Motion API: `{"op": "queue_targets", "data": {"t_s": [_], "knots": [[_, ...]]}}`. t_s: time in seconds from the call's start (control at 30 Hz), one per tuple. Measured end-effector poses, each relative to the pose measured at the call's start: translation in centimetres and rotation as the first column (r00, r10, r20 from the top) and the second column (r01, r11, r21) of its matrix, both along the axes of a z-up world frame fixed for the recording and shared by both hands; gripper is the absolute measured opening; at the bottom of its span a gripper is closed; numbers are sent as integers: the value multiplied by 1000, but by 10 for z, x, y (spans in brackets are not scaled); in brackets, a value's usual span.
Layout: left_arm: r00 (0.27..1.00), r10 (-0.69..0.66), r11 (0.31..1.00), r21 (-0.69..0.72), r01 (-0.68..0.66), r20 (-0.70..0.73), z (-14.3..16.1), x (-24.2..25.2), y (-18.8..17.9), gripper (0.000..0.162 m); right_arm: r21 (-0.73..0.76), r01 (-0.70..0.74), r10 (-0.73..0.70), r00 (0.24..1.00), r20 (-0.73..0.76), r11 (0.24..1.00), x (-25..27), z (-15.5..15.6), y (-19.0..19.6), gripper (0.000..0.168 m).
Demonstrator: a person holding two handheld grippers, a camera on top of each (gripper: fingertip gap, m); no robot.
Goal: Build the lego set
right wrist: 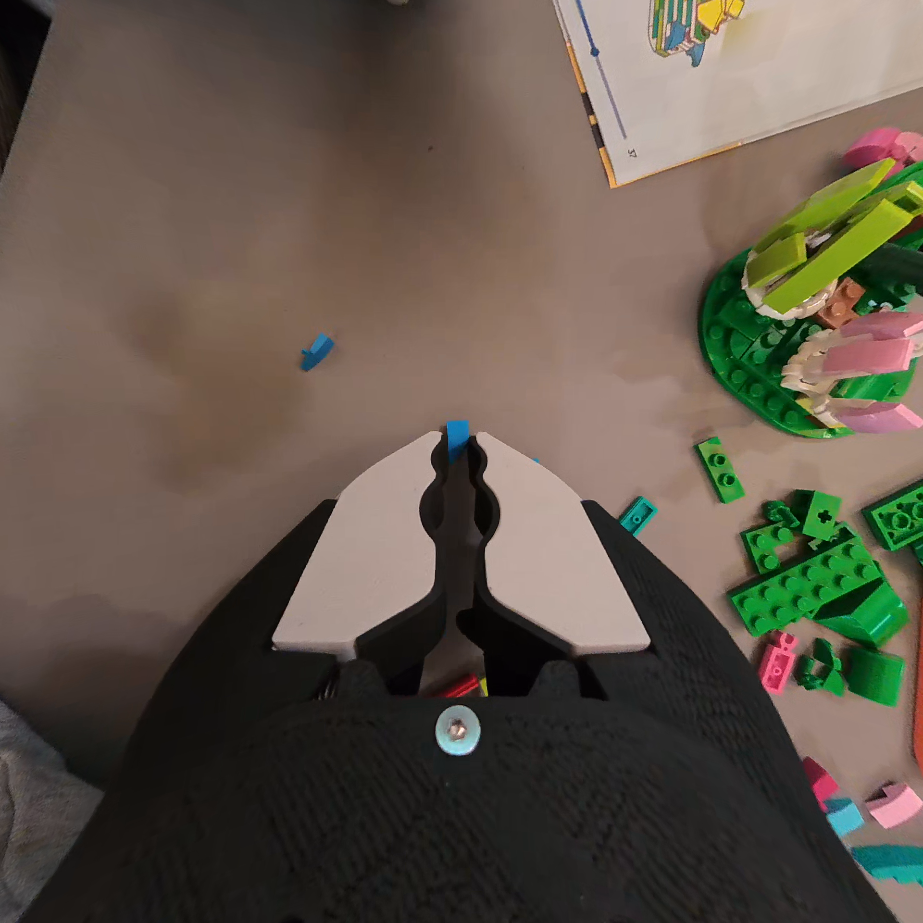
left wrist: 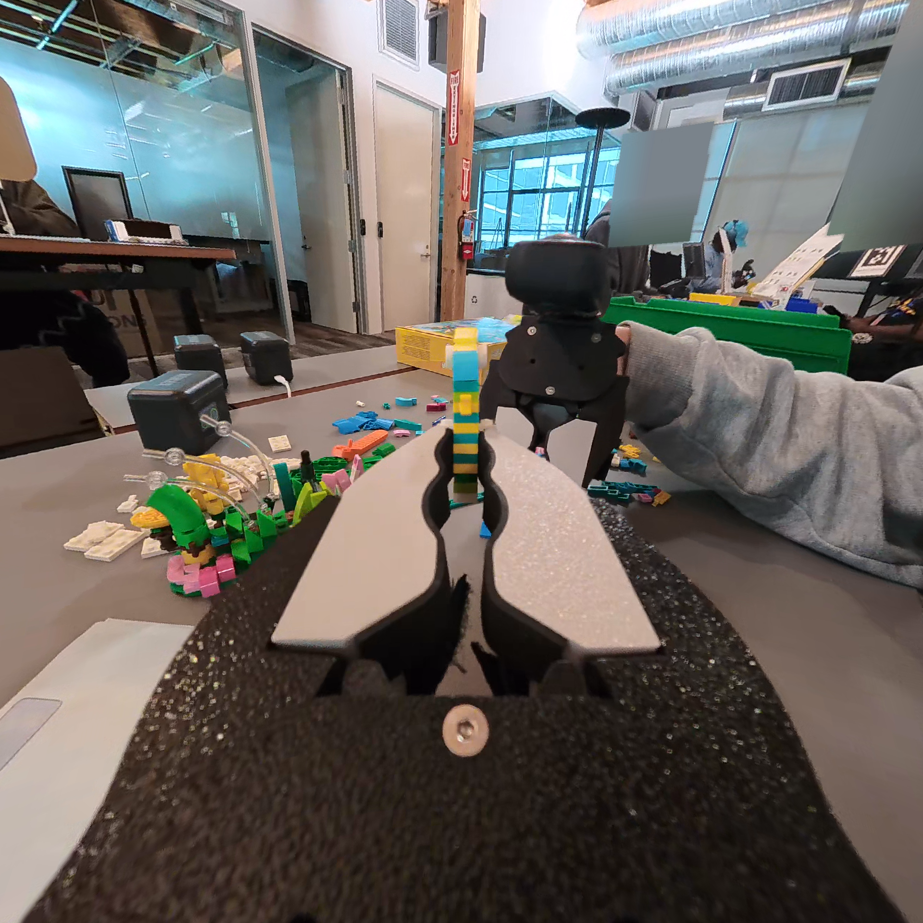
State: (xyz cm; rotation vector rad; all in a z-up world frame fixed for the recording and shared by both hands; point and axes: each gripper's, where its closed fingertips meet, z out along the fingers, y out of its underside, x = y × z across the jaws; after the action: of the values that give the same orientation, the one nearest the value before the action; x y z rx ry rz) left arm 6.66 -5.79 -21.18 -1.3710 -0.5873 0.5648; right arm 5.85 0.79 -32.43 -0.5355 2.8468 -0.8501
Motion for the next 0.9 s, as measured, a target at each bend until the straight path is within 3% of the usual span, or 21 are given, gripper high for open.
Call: {"op": "queue_targets", "data": {"t_s": [0.1, 0.27, 0.37, 0.9], "knots": [[1000, -14, 1000, 22, 14, 11, 0, 1, 0, 8, -97, 34, -35, 999, -7, 995, -3, 20, -11, 6], [999, -39, 999, 35, 38, 14, 1, 2, 1, 8, -361, 96, -92, 995, 29, 928, 1, 85, -31, 6], [999, -53, 999, 14, 53, 9, -1, 4, 4, 8, -423, 125, -113, 992, 55, 897, 5, 106, -36, 6], [995, -99, 994, -49, 99, 3, -5, 10, 16, 8, -355, 114, -95, 993, 69, 928, 20, 103, -39, 6]]}}
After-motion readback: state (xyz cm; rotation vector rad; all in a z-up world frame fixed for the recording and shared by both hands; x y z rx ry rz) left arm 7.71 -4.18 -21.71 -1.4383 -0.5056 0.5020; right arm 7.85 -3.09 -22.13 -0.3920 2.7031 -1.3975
